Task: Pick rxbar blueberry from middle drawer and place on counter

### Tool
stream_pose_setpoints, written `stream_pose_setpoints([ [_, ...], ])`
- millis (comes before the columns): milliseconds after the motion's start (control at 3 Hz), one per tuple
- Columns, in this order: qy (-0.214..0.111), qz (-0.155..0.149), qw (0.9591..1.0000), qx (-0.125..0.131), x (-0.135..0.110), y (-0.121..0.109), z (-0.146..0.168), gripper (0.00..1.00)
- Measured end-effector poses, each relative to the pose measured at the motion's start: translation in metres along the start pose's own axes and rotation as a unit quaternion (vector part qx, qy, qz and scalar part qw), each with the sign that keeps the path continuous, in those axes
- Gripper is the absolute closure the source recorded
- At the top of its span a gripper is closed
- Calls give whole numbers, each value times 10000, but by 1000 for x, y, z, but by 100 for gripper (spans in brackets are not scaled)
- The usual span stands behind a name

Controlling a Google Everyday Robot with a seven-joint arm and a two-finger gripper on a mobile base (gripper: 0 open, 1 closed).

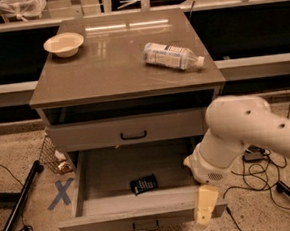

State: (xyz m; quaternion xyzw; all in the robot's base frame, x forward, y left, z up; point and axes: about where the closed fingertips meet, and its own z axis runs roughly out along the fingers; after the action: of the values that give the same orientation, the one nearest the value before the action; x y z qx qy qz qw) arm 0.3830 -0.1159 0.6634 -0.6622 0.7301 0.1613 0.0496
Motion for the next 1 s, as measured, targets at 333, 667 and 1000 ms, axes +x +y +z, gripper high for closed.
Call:
stream_pose_setpoints([
  [333,-178,-21,9994,296,-10,-15,6,0],
  [667,-85,-142,9999,-28,-21,-25,27,0],
  [1000,-569,-258,9980,94,-32,-66,61,0],
])
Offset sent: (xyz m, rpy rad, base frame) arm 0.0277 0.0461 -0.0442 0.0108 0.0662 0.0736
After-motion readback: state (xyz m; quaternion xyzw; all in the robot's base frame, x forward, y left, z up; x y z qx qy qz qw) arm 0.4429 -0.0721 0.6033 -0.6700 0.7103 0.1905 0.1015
